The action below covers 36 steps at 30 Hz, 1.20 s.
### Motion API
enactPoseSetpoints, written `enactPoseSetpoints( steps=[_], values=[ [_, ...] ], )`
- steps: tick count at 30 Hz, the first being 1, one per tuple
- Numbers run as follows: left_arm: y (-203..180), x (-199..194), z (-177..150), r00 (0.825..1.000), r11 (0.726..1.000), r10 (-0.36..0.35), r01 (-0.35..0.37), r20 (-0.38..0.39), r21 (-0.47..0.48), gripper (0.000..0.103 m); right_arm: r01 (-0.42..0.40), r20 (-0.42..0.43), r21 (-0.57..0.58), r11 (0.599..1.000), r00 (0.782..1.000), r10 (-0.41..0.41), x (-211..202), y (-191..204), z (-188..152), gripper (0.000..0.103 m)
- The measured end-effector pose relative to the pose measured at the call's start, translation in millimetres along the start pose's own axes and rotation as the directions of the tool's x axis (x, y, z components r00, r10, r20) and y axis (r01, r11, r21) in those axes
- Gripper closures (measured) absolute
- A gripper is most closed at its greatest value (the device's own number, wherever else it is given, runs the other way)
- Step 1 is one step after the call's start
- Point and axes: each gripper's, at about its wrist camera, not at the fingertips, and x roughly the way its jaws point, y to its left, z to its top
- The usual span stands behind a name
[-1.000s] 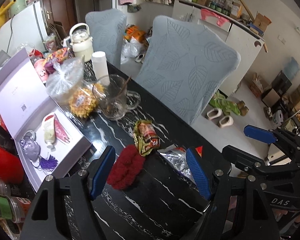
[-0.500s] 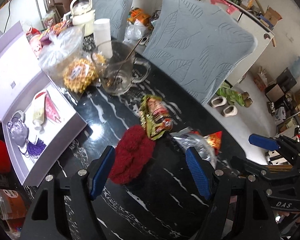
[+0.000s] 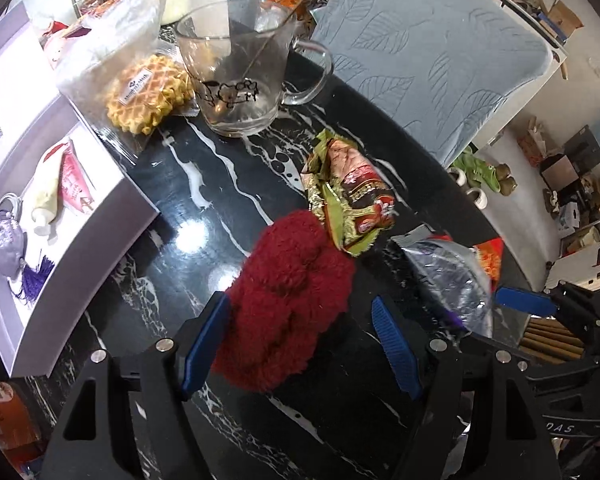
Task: Organize soft objects
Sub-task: 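Grasp the red knitted item with the left tool while the right tool grasps the silver snack bag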
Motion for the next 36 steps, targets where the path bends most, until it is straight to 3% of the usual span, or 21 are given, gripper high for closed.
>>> enactPoseSetpoints(
  steps=[17, 20, 24, 29, 31, 33, 36],
  values=[
    [12, 57, 6, 0.998, 0.999, 0.008, -0.005, -0.07, 0.039, 0.03, 0.046, -0.045, -0.062, 0.997, 0.998, -0.049, 40, 9, 18, 0.037],
    [10, 59, 4, 0.998, 0.998, 0.027, -0.024, -0.051, 0.061, 0.03, 0.058, -0.035, -0.087, 0.994, 0.997, -0.062, 44, 15, 22, 0.037],
    [4, 60, 2, 0.997, 0.993, 0.069, -0.065, -0.033, 0.102, 0.022, 0.092, -0.014, -0.134, 0.987, 0.995, -0.095, 49, 24, 28, 0.037],
    [6, 63, 5, 0.997, 0.994, 0.07, -0.067, -0.025, 0.082, 0.021, 0.137, 0.015, -0.188, 0.973, 0.991, -0.136, 54, 35, 29, 0.036],
    [8, 63, 5, 0.997, 0.995, 0.072, -0.07, -0.02, 0.074, 0.021, 0.151, 0.023, -0.195, 0.969, 0.989, -0.149, 55, 38, 29, 0.038],
    [6, 64, 5, 0.997, 0.995, 0.077, -0.076, -0.012, 0.063, 0.022, 0.166, 0.034, -0.204, 0.965, 0.986, -0.162, 55, 41, 29, 0.052],
    [16, 64, 7, 0.997, 0.996, 0.081, -0.081, -0.001, 0.047, 0.042, 0.159, 0.037, -0.208, 0.965, 0.987, -0.155, 54, 40, 29, 0.061]
  ],
)
